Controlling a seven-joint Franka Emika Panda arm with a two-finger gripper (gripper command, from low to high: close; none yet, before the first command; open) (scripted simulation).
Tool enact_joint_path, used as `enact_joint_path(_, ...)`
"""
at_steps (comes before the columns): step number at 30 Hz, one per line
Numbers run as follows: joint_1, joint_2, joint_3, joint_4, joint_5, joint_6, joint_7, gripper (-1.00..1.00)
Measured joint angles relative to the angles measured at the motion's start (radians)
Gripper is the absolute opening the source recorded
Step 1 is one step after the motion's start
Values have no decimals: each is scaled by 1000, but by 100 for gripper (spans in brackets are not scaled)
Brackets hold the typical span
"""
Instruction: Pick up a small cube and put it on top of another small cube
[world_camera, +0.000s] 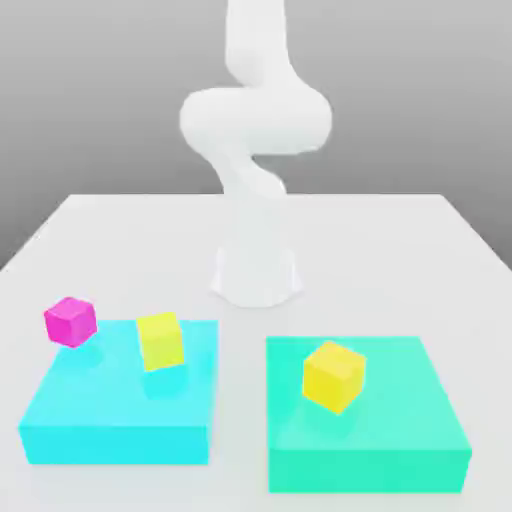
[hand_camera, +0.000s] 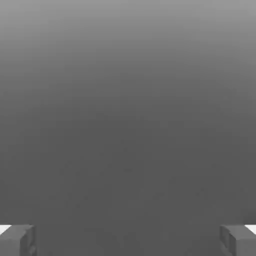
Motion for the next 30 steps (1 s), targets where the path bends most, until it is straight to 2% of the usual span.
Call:
enact_joint_path(17, -197, 622, -60, 143, -25, 104, 343, 0)
enact_joint_path(30, -318, 1097, -128, 252, 75, 182, 523, 0)
